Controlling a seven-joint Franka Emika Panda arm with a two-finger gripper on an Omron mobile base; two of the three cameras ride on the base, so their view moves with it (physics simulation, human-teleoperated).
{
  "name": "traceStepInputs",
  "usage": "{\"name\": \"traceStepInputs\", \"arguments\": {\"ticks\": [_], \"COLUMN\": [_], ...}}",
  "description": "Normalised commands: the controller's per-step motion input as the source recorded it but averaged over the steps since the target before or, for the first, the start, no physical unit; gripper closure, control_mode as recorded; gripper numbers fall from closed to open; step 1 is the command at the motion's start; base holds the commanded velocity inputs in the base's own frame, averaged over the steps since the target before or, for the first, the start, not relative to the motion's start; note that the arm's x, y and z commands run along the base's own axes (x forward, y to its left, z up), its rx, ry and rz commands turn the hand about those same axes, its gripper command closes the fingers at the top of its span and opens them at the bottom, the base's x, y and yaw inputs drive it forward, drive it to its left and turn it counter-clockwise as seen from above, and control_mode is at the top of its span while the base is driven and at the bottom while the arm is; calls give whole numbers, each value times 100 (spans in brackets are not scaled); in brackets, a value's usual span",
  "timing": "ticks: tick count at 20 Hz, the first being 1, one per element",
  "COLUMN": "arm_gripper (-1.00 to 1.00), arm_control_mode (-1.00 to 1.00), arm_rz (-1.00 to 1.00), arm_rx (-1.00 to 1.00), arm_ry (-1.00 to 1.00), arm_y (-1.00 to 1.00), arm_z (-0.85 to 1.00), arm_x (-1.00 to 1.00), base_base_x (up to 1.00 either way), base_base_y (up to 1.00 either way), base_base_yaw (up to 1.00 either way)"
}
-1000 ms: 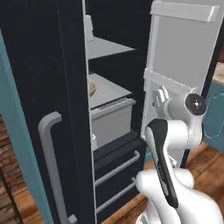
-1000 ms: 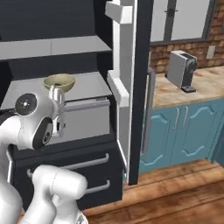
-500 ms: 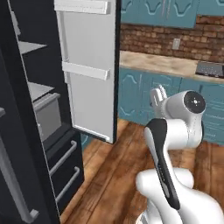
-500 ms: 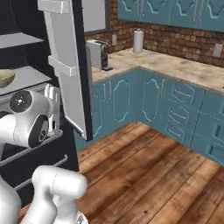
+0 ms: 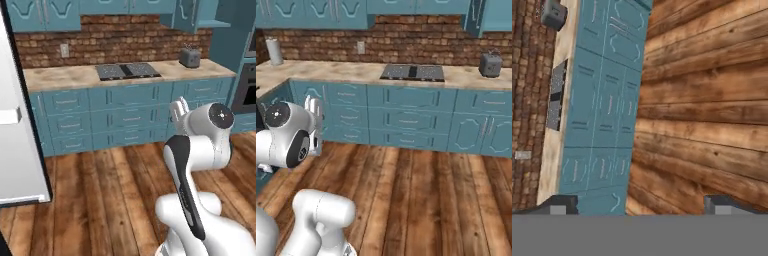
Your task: Move the glass cup from next to the sink to the open cabinet. Then, move the bowl with the lime to the fridge to clear the area for faucet cleaning.
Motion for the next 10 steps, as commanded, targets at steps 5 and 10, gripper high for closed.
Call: {"name": "traceStepInputs", "arguments": {"ticks": [5,10], "arm_gripper": [-100,-100], "arm_control_mode": [100,100], "arm_rz": [0,0], "arm_rx": [0,0], "arm_ry": [0,0], "arm_y": [0,0], "arm_z": [0,0], "arm_x": [0,0], "base_base_x": [0,0], "base_base_y": [-3,-10], "base_base_yaw": [-100,-98]}}
